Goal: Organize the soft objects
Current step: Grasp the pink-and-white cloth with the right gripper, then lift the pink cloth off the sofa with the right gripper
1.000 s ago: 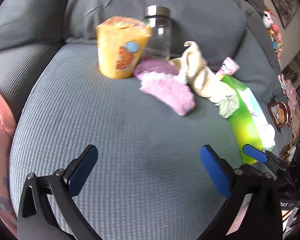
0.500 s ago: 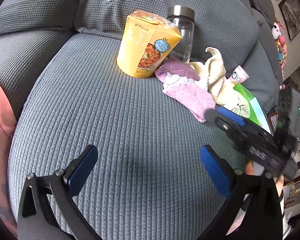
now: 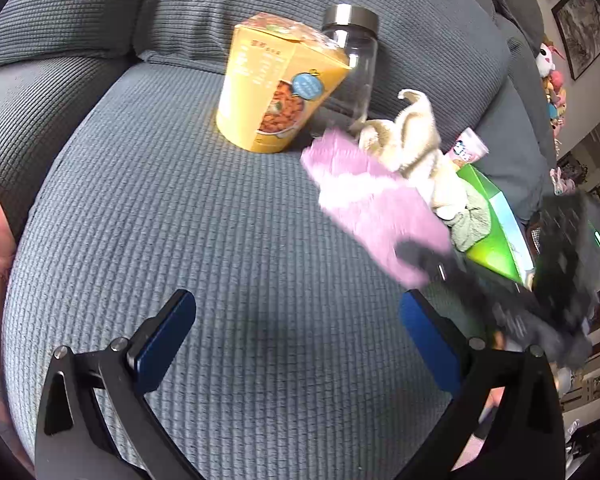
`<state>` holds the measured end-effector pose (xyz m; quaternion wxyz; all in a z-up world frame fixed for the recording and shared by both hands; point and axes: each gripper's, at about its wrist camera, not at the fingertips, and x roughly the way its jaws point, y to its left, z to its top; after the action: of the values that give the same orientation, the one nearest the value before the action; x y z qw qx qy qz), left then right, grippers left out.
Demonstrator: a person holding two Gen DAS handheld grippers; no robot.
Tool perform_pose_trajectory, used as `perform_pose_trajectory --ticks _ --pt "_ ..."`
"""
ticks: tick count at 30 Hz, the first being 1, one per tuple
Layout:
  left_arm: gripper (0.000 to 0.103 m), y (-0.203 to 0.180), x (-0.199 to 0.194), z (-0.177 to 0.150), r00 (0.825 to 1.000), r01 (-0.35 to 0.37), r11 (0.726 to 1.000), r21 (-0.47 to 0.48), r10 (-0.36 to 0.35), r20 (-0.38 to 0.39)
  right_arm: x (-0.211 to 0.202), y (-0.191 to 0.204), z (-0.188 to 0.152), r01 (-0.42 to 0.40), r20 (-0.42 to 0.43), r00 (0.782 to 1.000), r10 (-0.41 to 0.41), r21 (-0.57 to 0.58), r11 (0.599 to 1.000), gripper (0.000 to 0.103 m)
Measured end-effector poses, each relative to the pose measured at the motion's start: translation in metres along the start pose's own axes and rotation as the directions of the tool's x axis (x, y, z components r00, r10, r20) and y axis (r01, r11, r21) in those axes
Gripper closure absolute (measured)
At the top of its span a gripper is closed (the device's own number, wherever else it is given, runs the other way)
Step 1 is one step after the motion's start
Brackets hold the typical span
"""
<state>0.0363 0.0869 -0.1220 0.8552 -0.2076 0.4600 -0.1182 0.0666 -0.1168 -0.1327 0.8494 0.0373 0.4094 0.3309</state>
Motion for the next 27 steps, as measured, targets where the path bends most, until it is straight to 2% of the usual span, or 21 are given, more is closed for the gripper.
perform_pose_trajectory --ticks 3,6,12,16,17,18,19,20,21,27 --pt "0.001 -0.009 0.000 -0.002 1.000 0.026 1.000 0.011 -0.026 -0.010 -0.022 0.013 -0.022 -0.042 -0.031 0.999 0.041 -0.054 0.998 0.091" --pt "0.001 -0.022 0.002 -0.007 0.998 0.052 0.998 0.034 -0.051 -0.027 -0.044 0.013 -0.042 -0.037 -0.062 0.998 0.033 -0.074 0.997 0.091" --pt "0.001 -0.057 0.017 -0.022 0.993 0.090 0.991 0.096 -0.082 -0.084 -0.086 -0.004 -0.074 0.050 -0.083 0.995 -0.056 -0.073 0.996 0.091" --pt "0.001 -0.085 0.034 -0.032 0.986 0.118 0.982 0.146 -0.097 -0.138 -0.095 -0.020 -0.086 0.116 -0.070 0.991 -0.118 -0.030 0.993 0.091" --pt "0.001 -0.092 0.039 -0.034 0.984 0.119 0.980 0.160 -0.095 -0.152 -0.096 -0.024 -0.087 0.133 -0.072 0.988 -0.134 -0.011 0.991 0.087" --pt "0.001 -0.096 0.042 -0.035 0.983 0.120 0.978 0.169 -0.093 -0.161 -0.096 -0.029 -0.087 0.151 -0.080 0.986 -0.149 0.011 0.989 0.073" --pt "0.001 -0.101 0.046 -0.036 0.982 0.119 0.977 0.180 -0.088 -0.169 -0.096 -0.032 -0.089 0.163 -0.085 0.983 -0.161 0.029 0.986 0.064" --pt "0.001 -0.105 0.049 -0.037 0.981 0.116 0.975 0.187 -0.084 -0.175 -0.097 -0.036 -0.090 0.173 -0.080 0.982 -0.168 0.048 0.984 0.046" --pt "0.001 -0.108 0.052 -0.038 0.981 0.112 0.975 0.194 -0.078 -0.178 -0.101 -0.038 -0.091 0.165 -0.063 0.985 -0.161 0.064 0.984 0.039" --pt "0.001 -0.119 0.067 -0.039 0.978 0.091 0.974 0.206 -0.049 -0.203 -0.097 -0.042 -0.095 0.112 -0.039 0.993 -0.108 0.102 0.989 0.039"
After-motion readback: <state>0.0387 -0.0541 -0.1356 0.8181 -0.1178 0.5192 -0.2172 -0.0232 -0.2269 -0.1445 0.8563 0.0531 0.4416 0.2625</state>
